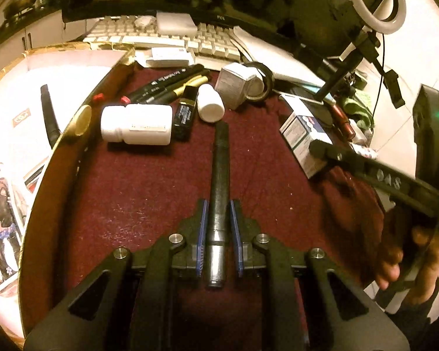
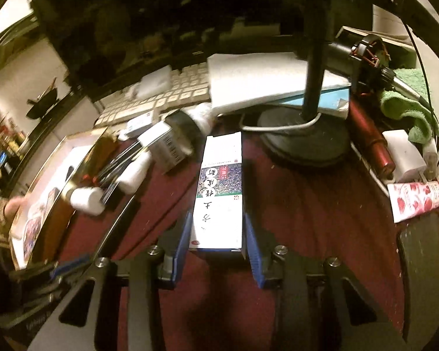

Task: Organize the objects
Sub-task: 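Grasp a black marker with the left tool while the right tool grasps the white printed box, then carry the black marker with the left tool while the right tool carries the white box into the tray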

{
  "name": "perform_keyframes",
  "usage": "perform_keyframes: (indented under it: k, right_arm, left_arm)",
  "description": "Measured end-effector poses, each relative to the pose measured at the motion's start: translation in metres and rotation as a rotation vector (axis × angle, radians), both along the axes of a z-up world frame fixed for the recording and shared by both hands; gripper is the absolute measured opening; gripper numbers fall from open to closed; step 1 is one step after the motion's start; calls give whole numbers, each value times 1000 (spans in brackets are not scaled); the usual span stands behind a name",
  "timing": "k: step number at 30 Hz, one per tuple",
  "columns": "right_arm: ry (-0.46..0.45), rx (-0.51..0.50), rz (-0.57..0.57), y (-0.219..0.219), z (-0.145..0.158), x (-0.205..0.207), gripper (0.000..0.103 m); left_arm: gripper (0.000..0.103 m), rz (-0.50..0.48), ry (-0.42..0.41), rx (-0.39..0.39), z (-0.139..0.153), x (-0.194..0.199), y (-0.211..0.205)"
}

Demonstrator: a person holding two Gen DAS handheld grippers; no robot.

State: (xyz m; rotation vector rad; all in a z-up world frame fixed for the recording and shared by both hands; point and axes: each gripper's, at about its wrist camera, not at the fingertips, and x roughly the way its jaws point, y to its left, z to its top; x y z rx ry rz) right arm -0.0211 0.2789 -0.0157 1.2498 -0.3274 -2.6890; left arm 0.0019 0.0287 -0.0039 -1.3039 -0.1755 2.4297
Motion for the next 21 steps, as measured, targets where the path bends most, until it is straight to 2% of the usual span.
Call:
perform_keyframes:
  k: [6,11,16,21]
  right_arm:
    - [9,-4,17,-5,-4,9,36]
    - [16,-16,16,-4,-5,11,37]
    - [27,-21,38,-4,-3,16,36]
    - [88,-116,88,-3,8,29,36]
  left_arm:
    - [15,-15,16,-33,3,-7,7]
    - [15,-11,24,-91,0,-13,16]
    - [14,15,33,-38,0,-6,9]
    - [14,47,41,34,12,6,-2]
